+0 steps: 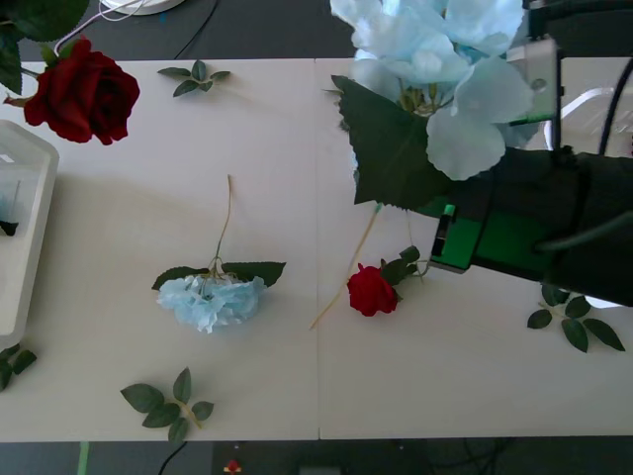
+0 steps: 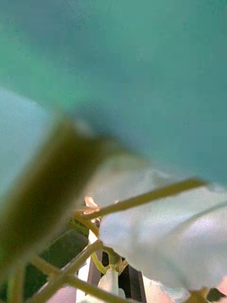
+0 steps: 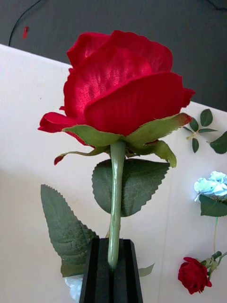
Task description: Place the red flowers into the right box and the blue flowers into the left box. If a person shows an open palm, hand one flower to the person first, then continue sorting.
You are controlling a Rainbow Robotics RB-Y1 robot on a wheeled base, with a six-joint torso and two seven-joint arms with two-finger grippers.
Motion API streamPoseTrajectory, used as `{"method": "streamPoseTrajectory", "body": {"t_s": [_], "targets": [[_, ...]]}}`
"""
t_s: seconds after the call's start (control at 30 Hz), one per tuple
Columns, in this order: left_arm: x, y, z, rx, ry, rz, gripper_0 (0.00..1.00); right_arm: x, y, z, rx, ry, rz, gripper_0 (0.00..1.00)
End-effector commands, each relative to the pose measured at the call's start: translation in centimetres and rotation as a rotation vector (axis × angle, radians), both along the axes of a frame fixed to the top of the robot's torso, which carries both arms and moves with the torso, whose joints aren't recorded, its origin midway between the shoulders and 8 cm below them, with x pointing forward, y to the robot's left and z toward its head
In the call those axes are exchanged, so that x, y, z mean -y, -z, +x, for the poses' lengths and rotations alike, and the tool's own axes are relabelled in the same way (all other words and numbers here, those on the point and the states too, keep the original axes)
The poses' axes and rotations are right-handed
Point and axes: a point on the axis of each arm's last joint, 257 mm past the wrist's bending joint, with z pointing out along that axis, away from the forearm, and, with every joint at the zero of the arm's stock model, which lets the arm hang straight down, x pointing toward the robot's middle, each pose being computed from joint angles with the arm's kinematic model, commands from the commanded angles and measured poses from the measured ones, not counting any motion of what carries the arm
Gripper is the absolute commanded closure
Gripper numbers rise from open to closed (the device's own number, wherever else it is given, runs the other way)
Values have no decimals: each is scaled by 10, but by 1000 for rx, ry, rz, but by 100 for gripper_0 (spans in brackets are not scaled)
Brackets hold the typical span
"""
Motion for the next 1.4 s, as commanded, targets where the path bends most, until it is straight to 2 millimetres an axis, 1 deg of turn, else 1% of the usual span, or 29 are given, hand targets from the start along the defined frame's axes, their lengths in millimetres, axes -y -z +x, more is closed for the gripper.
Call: {"method": "streamPoseTrajectory", "body": {"t_s": [0.03,0.13,0.27,0.4,0.6,0.73,0.83,0.9,0.97,1.0,1.03,1.1,1.13,1.17,1.23,1.3,1.37,1.4], "targets": [[-18,8,6,8,40,69,0,-19,-20,-11,49,-53,56,100],[-18,21,15,15,73,99,0,-20,-23,-13,42,-65,73,100],[-22,26,33,67,96,114,0,-25,-22,-18,24,-89,85,100],[-28,29,40,80,116,128,0,-29,-24,-21,21,-101,101,100],[-29,29,41,88,135,144,0,-33,-25,-24,22,-113,109,100],[-28,28,43,97,138,140,0,-34,-24,-25,25,-115,107,100],[-22,23,44,118,156,135,0,-34,-24,-25,29,-117,106,100],[-16,16,44,146,174,138,0,-35,-24,-26,29,-120,105,100],[2,-2,43,214,215,154,0,-36,-23,-27,30,-122,104,100],[13,-13,40,253,242,167,0,-36,-23,-27,30,-122,104,100],[19,-19,37,274,257,177,0,-36,-23,-27,30,-124,104,100],[43,-37,24,344,318,220,0,-36,-23,-28,31,-128,104,100],[49,-41,21,359,335,230,0,-36,-23,-28,32,-127,104,100],[66,-48,10,393,380,258,0,-36,-23,-28,34,-128,103,100],[84,-50,-8,414,446,306,0,-37,-23,-29,35,-131,104,100],[92,-49,-23,423,498,350,0,-37,-23,-29,35,-132,105,100],[103,-43,-48,426,606,421,0,-38,-23,-30,35,-134,106,100],[108,-39,-57,426,650,449,0,-38,-23,-30,37,-133,106,100]]}}
